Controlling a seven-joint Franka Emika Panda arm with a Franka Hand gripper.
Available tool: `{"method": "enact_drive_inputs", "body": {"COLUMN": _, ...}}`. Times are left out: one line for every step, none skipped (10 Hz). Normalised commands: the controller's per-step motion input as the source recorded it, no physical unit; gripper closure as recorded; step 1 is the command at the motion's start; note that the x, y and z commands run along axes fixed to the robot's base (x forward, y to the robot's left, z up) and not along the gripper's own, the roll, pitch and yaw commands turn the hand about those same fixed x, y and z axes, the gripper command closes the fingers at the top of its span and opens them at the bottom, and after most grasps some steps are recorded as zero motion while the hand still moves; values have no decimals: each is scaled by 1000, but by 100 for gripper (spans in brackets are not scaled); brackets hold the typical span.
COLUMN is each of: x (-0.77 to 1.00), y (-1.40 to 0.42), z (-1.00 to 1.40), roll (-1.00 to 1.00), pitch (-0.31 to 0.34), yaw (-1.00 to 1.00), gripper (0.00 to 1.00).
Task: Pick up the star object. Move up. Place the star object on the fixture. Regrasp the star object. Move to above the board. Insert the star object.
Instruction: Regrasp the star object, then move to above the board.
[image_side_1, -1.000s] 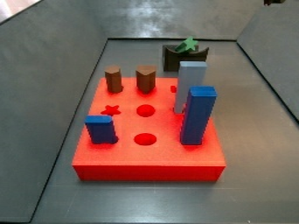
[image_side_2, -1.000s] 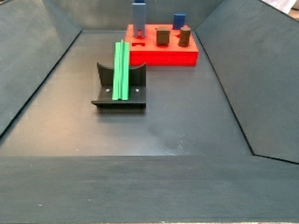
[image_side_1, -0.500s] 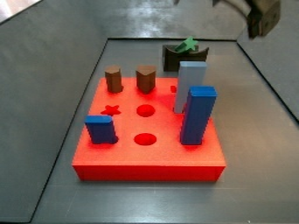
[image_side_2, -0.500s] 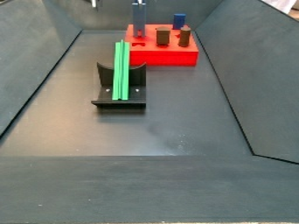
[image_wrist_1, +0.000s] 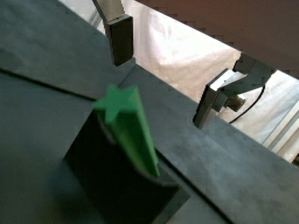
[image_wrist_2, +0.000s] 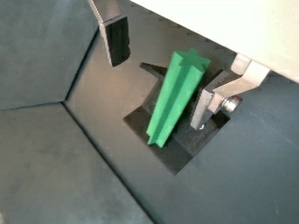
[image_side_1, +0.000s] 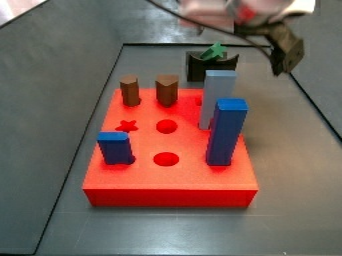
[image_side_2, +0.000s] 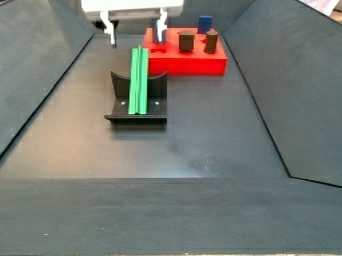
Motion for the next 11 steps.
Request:
{"method": "enact_drive_inputs", "body": {"x": 103, "y": 6, "z": -779, "roll": 77, "pitch": -53, "yaw": -20, "gripper": 0}}
{"method": "enact_drive_inputs", "body": {"x": 97, "y": 1, "z": -673, "roll": 77, "pitch": -42, "yaw": -27, "gripper": 0}}
{"method": "enact_drive_inputs", "body": {"x": 88, "y": 0, "z": -460, "roll": 75, "pitch": -17, "yaw": -25, "gripper": 0}}
{"method": "enact_drive_inputs", "body": {"x": 80, "y": 1, "z": -307, "roll": 75, "pitch": -7, "yaw": -17, "gripper": 0}}
{"method": "enact_drive_inputs", "body": {"x": 0, "y": 0, "z": 0, "roll": 0, "pitch": 0, "yaw": 0, "gripper": 100}}
{"method": "enact_drive_inputs", "body": {"x": -70, "y": -58, "z": 1000, "roll": -25, "pitch": 85, "yaw": -138, "gripper": 100}}
{"method": "enact_drive_inputs", "body": {"x": -71, "y": -58, "z": 1000, "roll": -31, "pitch": 85, "yaw": -130, "gripper": 100}}
{"method": "enact_drive_inputs", "body": {"x": -74, "y": -52, "z": 1000, "roll": -44, "pitch": 94, "yaw": -94, "gripper": 100}}
{"method": "enact_drive_inputs", "body": {"x": -72, "y": -47, "z": 1000, "roll": -57, "pitch": 115, "yaw": -51, "gripper": 100}}
{"method": "enact_drive_inputs", "body": {"x": -69, "y": -47, "z": 1000, "roll": -51, "pitch": 136, "yaw": -21, "gripper": 100}}
{"method": "enact_drive_inputs", "body": {"x": -65, "y": -45, "z": 1000, "roll": -42, "pitch": 150, "yaw": 18, "gripper": 100}}
